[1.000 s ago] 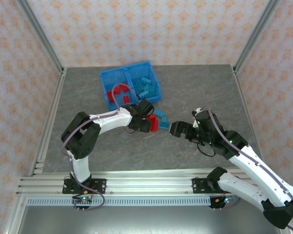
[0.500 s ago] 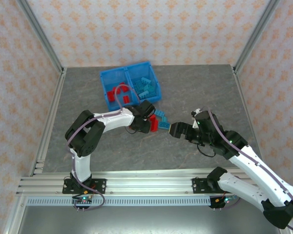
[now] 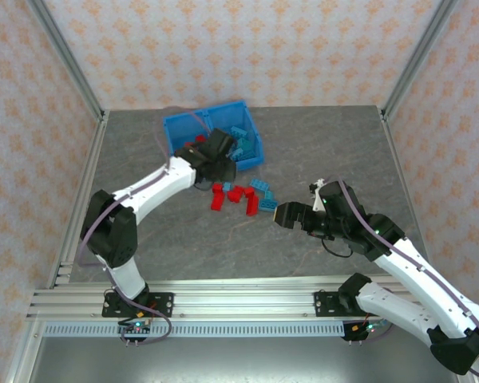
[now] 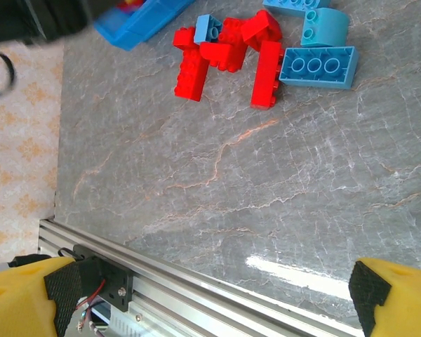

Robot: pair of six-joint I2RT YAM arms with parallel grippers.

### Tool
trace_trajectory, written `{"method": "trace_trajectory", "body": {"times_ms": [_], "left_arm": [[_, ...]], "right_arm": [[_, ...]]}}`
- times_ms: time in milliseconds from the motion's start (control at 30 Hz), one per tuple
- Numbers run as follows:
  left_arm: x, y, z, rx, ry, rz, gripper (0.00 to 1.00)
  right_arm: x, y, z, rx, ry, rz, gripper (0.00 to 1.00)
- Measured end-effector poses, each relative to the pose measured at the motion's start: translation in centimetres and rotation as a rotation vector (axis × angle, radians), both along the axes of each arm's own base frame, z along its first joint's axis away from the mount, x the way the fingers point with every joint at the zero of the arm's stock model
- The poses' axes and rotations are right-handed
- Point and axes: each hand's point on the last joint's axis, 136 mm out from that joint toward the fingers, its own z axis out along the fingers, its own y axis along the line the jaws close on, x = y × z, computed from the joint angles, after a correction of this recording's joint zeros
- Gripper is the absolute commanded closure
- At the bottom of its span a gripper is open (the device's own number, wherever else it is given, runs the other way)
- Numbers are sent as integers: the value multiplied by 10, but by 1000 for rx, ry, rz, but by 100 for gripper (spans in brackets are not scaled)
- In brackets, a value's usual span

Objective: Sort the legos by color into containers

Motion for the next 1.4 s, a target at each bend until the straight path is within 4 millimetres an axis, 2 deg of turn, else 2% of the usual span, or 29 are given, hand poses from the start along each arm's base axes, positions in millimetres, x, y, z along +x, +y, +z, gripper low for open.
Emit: {"method": "trace_trajectory", "body": {"times_ms": [100,200,267,367,467,533,567,667,733,800,867,967,1033,1100,1200,1267,1333,1400], "left_arm": [[30,34,22,16,-48,87,72],[62,61,27,36,-68,167,72],[80,75,17,48,-54,206,72],[98,89,-14,67,5,245,71],[106,97,-50,82,78,267,68],[105,99,-67,80,120,276,57],[104,100,-71,76,134,283,55],[103,100,-69,63,137,288,52],[102,98,-60,45,124,288,40],[99,96,-44,20,104,284,36],[90,94,-23,-15,72,271,34],[64,90,17,-70,3,219,33],[37,85,44,-88,-56,146,32],[5,70,73,-98,-119,28,30],[-50,34,111,-122,-221,-234,25],[-81,18,122,-130,-261,-390,13],[-107,10,121,-125,-263,-516,1],[-127,6,110,-107,-236,-631,0]], "right_arm": [[0,-1,1,1,-5,-2,1],[-1,-1,3,6,-12,-3,1],[-1,-2,4,8,-18,-6,1],[-1,-5,6,7,-30,-14,1],[-2,-7,9,11,-41,-22,1],[-3,-8,10,13,-46,-25,1],[-3,-9,10,12,-46,-25,1],[-3,-10,10,7,-46,-30,1],[-3,-11,9,4,-47,-33,1],[-2,-12,9,0,-49,-38,1],[0,-13,8,-10,-50,-47,1],[7,-15,1,-48,-48,-64,1],[15,-16,-7,-96,-50,-73,1],[27,-18,-20,-168,-46,-94,1],[45,-17,-50,-285,2,-111,1],[54,-13,-70,-336,34,-94,5],[63,-6,-88,-389,54,-53,5],[69,-3,-100,-450,46,15,5]]}}
